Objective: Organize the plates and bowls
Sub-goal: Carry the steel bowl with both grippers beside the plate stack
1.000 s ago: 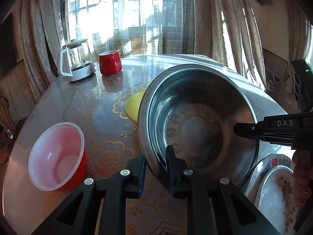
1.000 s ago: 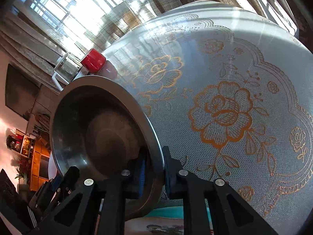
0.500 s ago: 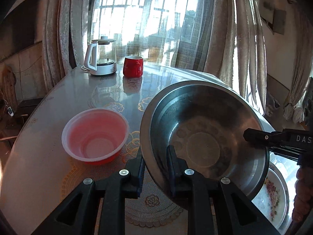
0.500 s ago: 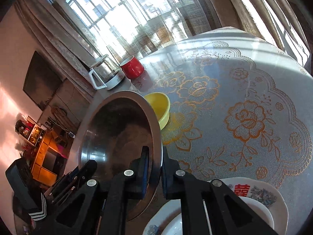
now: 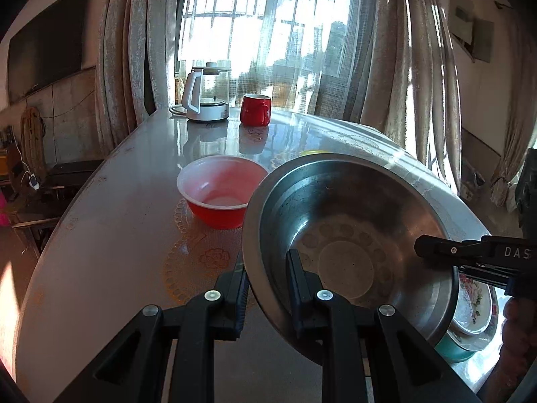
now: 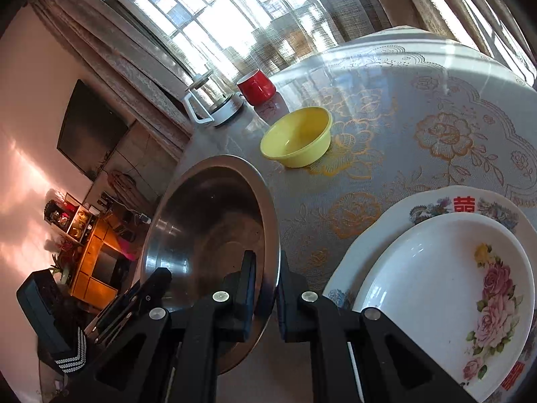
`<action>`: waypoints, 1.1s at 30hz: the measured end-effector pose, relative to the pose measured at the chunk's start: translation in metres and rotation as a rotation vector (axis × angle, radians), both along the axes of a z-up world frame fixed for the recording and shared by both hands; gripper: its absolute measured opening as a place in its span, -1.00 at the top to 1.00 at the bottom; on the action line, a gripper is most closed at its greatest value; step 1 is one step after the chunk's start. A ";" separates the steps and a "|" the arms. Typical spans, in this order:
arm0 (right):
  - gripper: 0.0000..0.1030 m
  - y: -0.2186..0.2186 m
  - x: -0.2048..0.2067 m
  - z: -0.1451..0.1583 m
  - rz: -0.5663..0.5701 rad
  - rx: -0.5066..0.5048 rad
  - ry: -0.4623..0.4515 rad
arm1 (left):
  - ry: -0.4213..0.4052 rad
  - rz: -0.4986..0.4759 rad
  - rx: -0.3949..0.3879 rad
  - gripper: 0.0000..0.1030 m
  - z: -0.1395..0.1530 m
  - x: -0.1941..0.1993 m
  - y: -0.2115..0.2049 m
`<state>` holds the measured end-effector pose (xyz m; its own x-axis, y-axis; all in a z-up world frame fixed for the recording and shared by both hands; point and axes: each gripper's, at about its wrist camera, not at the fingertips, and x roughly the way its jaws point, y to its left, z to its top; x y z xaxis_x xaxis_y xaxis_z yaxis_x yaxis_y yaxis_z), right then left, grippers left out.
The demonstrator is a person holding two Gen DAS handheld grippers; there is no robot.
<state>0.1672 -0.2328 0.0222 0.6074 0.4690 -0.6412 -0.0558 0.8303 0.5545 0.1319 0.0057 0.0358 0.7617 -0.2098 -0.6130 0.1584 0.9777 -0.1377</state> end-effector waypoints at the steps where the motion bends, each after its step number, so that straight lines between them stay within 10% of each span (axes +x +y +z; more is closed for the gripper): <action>1: 0.79 0.003 -0.004 -0.003 -0.001 0.007 0.007 | 0.003 0.001 0.001 0.58 -0.001 -0.003 0.002; 33: 0.73 0.019 -0.030 -0.039 -0.019 -0.037 0.111 | 0.090 0.001 0.014 0.57 -0.032 -0.017 0.010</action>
